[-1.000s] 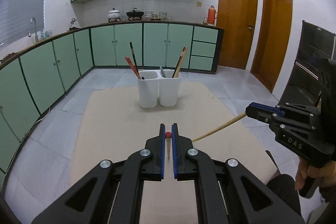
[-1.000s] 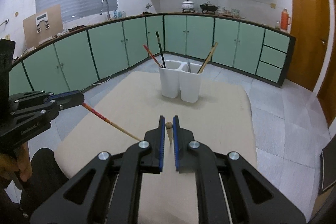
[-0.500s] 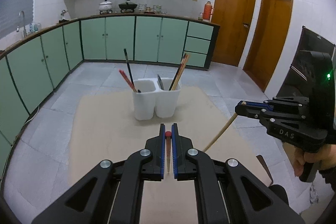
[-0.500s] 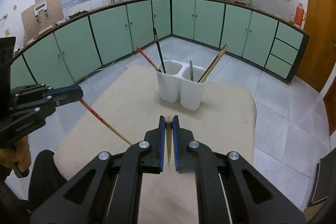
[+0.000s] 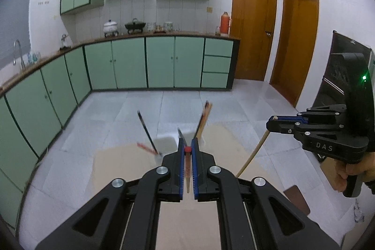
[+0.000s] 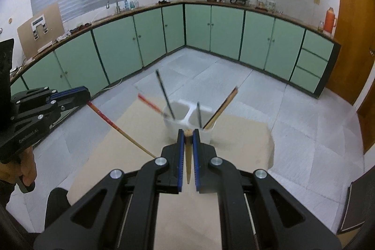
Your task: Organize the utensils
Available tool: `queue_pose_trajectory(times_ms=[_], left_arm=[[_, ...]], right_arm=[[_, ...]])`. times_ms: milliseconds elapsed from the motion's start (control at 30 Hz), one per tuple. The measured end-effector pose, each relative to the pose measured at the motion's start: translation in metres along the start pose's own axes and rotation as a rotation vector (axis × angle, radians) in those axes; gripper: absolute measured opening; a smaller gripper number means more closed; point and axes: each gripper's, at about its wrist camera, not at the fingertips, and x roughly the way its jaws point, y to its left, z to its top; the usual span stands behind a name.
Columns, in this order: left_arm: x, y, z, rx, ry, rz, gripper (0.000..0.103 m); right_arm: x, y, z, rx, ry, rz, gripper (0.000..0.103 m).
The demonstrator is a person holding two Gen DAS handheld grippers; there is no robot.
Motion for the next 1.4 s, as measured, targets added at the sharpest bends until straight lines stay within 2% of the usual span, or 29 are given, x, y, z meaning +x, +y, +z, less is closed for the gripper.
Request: queue_pose_trajectory(times_ms=[267,500,633,800,967,1033,1067,1100,1133,1200,1267,1367,1400], left_arm=[[0.027,0.016,0.058,-0.016,-0.033,0.035,0.006],[0.076,0.036,0.085,-0.041,-0.032,0.075,0.006],[0.112,0.047,0.083,-0.058,0.017,0.087,0.006],[0.158,0.064,0.063,-0.107,0.090,0.077,0.006],[0.183,0.074,0.045,-0.122,0.141,0.068,0.006],[0.187,0.075,0.039,-0.117,0.155,0.070,0.006],[0.187,0.076,0.037,-0.113,0.154,0.074,0.009],[0.187,0.076,0.037,-0.110,0.152,0.078,0.015],[0.186,0.077,0.037,-0.108,0.145,0.081,0.019],[0.182,0.077,0.039,-0.107,0.132,0.089,0.031],[0.176,0.078,0.041,-0.105,0.115,0.097,0.036],[0.161,0.078,0.041,-0.106,0.094,0.102,0.052],[0.157,0.079,0.042,-0.105,0.086,0.105,0.057]], right_arm=[[-0.002,-0.010,0.069,0.005,-0.054,-0.023,0.006],[0.038,-0.027,0.110,0.050,-0.073,-0.046,0.006],[0.076,-0.037,0.115,0.086,-0.046,-0.051,0.006],[0.127,-0.048,0.104,0.128,0.023,-0.044,0.006],[0.166,-0.056,0.087,0.154,0.088,-0.035,0.007],[0.172,-0.058,0.084,0.160,0.097,-0.037,0.012],[0.174,-0.059,0.084,0.161,0.094,-0.039,0.017],[0.174,-0.061,0.083,0.164,0.087,-0.044,0.027],[0.172,-0.060,0.082,0.161,0.077,-0.052,0.030],[0.168,-0.059,0.083,0.150,0.057,-0.063,0.030],[0.162,-0.061,0.086,0.151,0.036,-0.070,0.033],[0.149,-0.063,0.085,0.146,0.003,-0.096,0.049],[0.143,-0.063,0.084,0.145,-0.015,-0.117,0.059]])
